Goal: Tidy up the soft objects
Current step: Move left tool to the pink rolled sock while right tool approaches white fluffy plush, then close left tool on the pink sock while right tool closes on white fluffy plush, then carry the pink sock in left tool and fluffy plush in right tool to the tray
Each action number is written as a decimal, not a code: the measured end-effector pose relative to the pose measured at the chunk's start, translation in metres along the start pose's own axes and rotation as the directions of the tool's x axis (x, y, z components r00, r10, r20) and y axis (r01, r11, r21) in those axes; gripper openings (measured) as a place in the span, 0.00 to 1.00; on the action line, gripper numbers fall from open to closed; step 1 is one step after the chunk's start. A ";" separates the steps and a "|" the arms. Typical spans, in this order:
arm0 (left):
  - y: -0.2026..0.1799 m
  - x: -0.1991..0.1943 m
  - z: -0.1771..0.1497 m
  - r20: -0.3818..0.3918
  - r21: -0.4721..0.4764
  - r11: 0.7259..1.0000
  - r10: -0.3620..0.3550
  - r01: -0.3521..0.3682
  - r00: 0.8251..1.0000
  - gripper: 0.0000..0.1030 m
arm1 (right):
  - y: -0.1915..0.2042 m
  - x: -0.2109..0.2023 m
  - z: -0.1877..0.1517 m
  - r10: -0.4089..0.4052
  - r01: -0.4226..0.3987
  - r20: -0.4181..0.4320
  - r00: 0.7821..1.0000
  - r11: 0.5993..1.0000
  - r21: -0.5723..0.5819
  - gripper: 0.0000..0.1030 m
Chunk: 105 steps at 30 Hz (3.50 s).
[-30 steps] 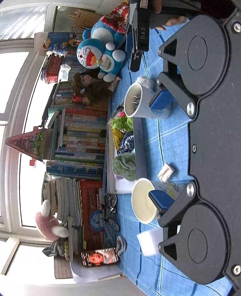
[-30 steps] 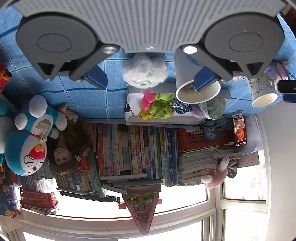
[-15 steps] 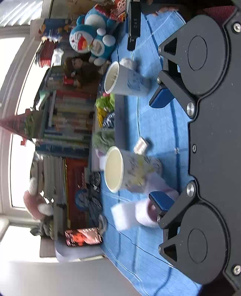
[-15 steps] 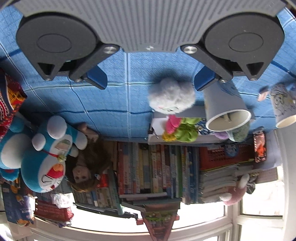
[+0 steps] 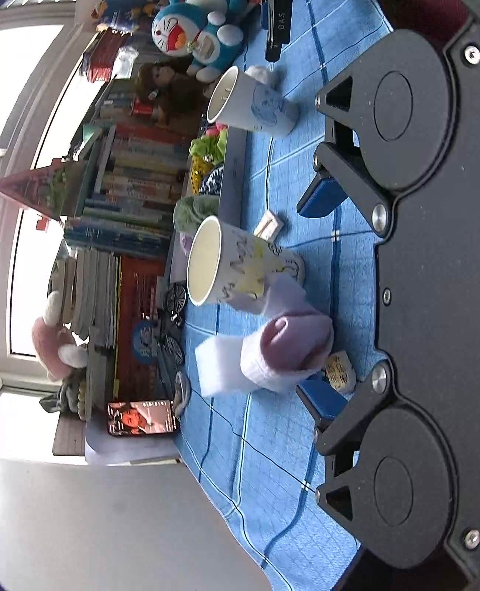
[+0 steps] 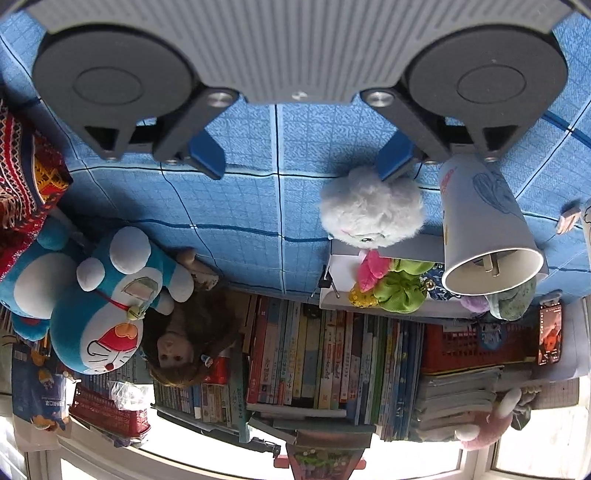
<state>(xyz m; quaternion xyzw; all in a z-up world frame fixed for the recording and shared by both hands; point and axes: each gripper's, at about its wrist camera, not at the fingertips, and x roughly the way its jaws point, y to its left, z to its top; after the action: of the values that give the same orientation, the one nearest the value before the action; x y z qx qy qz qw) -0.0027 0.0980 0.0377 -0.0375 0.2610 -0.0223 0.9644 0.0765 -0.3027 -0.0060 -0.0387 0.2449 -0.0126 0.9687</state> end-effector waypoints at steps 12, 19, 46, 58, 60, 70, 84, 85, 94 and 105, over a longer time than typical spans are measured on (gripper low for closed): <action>0.016 0.013 0.004 0.012 -0.086 0.995 0.052 -0.050 0.999 0.82 | 0.006 0.006 0.007 0.016 -0.016 0.007 1.000 1.000 -0.020 0.85; 0.027 0.024 0.010 0.003 -0.149 0.988 0.040 -0.039 0.999 0.67 | 0.013 0.012 0.014 0.034 -0.034 0.007 0.999 0.999 -0.043 0.85; 0.086 0.066 0.011 -0.065 -0.534 0.844 -0.108 0.057 0.992 0.28 | -0.017 0.067 0.024 0.327 -0.282 -0.062 0.943 0.884 0.373 0.46; 0.074 0.042 0.044 0.009 -0.440 0.891 -0.116 0.108 0.993 0.19 | -0.019 0.050 0.037 0.251 -0.219 -0.040 0.967 0.903 0.369 0.39; 0.070 0.038 0.050 0.022 -0.411 0.906 -0.100 0.100 0.995 0.19 | -0.018 0.045 0.041 0.207 -0.185 -0.030 0.978 0.924 0.335 0.39; 0.054 0.031 0.091 0.076 -0.341 0.930 -0.117 0.136 0.990 0.19 | -0.027 0.031 0.065 0.178 -0.178 0.030 0.984 0.928 0.327 0.39; -0.014 0.071 0.176 0.030 -0.178 0.964 -0.196 0.198 0.980 0.19 | -0.013 0.046 0.104 0.139 -0.144 0.039 0.990 0.949 0.281 0.39; -0.019 0.079 0.181 0.011 -0.175 0.966 -0.193 0.192 0.981 0.19 | -0.011 0.050 0.106 0.135 -0.138 0.031 0.990 0.953 0.269 0.39; -0.060 0.163 0.202 -0.231 -0.104 0.987 -0.142 0.121 0.963 0.19 | 0.017 0.071 0.110 0.115 -0.109 -0.061 0.991 0.989 0.100 0.39; -0.089 0.231 0.203 -0.343 -0.013 0.999 -0.034 0.031 0.939 0.19 | 0.028 0.093 0.116 0.161 -0.157 -0.111 0.981 0.987 0.046 0.40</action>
<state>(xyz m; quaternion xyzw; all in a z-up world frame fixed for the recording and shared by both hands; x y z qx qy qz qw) 0.2969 0.0070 0.1037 -0.0408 0.4246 -0.0434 0.9034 0.2131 -0.2709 0.0495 -0.0004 0.3020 0.0581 0.9515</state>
